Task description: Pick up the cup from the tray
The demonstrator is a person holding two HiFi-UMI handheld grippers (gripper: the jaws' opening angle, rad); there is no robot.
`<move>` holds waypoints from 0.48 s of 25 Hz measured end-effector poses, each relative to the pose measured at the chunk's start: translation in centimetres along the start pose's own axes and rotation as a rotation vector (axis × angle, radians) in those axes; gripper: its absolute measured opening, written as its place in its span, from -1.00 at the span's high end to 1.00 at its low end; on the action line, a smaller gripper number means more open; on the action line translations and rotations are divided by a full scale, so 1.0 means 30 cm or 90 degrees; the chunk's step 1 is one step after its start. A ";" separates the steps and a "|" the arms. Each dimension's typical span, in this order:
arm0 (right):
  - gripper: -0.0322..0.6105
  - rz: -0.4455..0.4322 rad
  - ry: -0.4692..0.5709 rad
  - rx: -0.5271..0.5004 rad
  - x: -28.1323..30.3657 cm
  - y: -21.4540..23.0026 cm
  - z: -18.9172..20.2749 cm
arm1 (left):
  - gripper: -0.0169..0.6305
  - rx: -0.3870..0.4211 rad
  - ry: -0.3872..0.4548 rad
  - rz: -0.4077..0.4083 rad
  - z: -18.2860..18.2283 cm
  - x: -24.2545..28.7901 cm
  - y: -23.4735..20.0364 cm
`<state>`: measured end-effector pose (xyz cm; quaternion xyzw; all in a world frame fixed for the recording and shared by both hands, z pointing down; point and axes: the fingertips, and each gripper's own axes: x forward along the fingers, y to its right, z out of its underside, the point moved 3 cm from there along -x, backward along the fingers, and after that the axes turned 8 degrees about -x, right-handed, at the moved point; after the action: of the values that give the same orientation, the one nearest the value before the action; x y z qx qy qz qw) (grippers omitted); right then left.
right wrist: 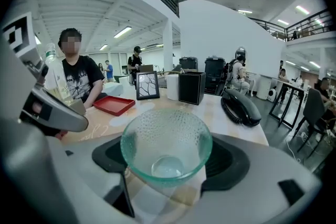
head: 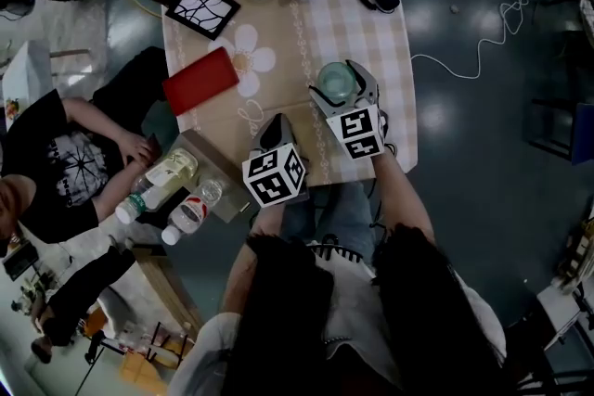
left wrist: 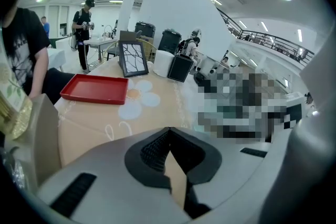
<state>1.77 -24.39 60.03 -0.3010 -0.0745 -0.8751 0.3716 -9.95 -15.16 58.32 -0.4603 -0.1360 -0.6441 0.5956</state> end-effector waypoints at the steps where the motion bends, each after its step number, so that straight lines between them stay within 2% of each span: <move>1: -0.34 0.001 0.002 -0.008 0.001 -0.002 0.003 | 0.93 0.005 0.009 -0.008 -0.004 -0.004 -0.008; 6: -0.35 -0.007 0.003 -0.023 0.011 -0.004 -0.007 | 0.93 0.013 0.026 -0.029 -0.001 -0.014 -0.022; 12: -0.35 -0.013 0.056 0.016 -0.025 -0.013 -0.037 | 0.93 0.037 0.026 -0.025 0.017 -0.034 0.000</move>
<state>1.37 -24.05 58.75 -0.2569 -0.0719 -0.8901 0.3695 -9.87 -14.14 57.83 -0.4269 -0.1514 -0.6605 0.5988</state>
